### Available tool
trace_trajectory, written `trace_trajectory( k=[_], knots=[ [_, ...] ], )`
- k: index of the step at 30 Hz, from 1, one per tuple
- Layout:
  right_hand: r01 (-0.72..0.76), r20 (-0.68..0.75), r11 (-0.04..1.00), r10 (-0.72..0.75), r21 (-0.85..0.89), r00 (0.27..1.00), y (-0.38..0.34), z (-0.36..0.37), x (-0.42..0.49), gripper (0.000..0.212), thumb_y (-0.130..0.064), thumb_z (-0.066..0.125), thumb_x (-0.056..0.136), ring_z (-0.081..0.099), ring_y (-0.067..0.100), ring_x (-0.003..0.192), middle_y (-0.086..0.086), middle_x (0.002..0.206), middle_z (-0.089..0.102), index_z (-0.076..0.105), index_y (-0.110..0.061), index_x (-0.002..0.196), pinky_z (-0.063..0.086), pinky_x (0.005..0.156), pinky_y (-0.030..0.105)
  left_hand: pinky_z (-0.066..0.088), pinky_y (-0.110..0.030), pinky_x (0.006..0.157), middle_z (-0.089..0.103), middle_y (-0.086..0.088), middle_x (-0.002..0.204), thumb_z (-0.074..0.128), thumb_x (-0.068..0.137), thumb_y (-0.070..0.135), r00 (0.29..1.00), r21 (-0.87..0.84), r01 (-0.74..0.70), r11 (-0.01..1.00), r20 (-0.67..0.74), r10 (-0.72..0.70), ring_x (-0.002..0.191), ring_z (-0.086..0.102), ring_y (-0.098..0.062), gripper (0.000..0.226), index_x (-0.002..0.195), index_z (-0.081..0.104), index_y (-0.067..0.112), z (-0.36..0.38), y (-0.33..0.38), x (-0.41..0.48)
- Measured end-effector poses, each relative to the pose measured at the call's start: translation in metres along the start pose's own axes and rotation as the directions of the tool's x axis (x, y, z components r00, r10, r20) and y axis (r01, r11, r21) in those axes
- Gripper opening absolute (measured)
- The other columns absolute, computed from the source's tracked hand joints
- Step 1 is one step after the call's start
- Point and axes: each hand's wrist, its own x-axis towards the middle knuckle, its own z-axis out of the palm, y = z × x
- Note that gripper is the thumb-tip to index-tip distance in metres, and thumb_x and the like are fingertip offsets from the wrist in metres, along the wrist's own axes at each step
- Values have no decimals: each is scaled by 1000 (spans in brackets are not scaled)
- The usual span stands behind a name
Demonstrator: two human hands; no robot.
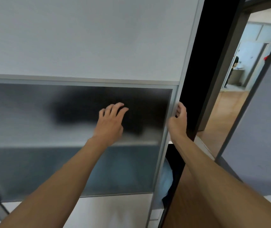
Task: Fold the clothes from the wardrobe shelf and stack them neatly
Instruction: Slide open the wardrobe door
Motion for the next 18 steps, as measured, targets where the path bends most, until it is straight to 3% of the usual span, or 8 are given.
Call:
trace_trajectory(
  k=[3, 5, 8, 11, 13, 18],
  knots=[
    [42, 112, 999, -44, 24, 993, 1, 15, -5, 73, 20, 46, 84, 49, 10, 130, -1, 141, 53, 46, -21, 145, 43, 110, 31, 47, -41, 84, 57, 0, 131, 56, 93, 22, 994, -170, 37, 985, 110, -18, 115, 56, -25, 45, 138, 50, 21, 5, 20, 11],
    [78, 231, 997, -82, 29, 970, -1, 20, -1, 75, 22, 39, 81, 57, 10, 123, -1, 134, 60, 52, -21, 140, 49, 104, 34, 45, -37, 76, 66, 7, 116, 52, 98, 36, 966, -206, 159, 965, 235, -109, 104, 63, -22, 32, 128, 55, 27, 10, 34, 22],
    [136, 503, 989, -90, -56, 860, -1, 19, 11, 76, 21, 34, 80, 64, 8, 108, -2, 125, 64, 57, -22, 139, 53, 89, 25, 49, -36, 77, 71, 4, 98, 53, 92, 59, 910, -120, 319, 940, 316, -269, 94, 67, -26, 33, 102, 66, 30, 19, 51, 37],
    [293, 686, 934, -77, -204, 723, 9, 14, 23, 68, 20, 36, 81, 61, 6, 103, -3, 119, 64, 60, -15, 134, 46, 87, 9, 44, -34, 69, 66, -2, 87, 55, 85, 69, 858, -21, 440, 898, 305, -413, 88, 65, -29, 48, 82, 66, 22, 27, 56, 42],
    [323, 709, 901, -25, -289, 704, 25, 8, 32, 58, 14, 41, 87, 57, 12, 114, 2, 128, 62, 58, -13, 136, 40, 90, 6, 41, -34, 67, 66, -7, 89, 57, 86, 66, 820, 33, 518, 855, 265, -507, 88, 64, -33, 50, 81, 63, 16, 28, 48, 40],
    [267, 661, 769, 253, -580, 707, 78, -11, 59, 51, -9, 48, 99, 40, 24, 138, 11, 153, 41, 38, -9, 150, 31, 110, 26, 42, -35, 68, 68, -10, 92, 61, 92, 49, 716, 57, 669, 741, 216, -664, 88, 64, -37, 37, 87, 68, 13, 25, 15, 25]
  ],
)
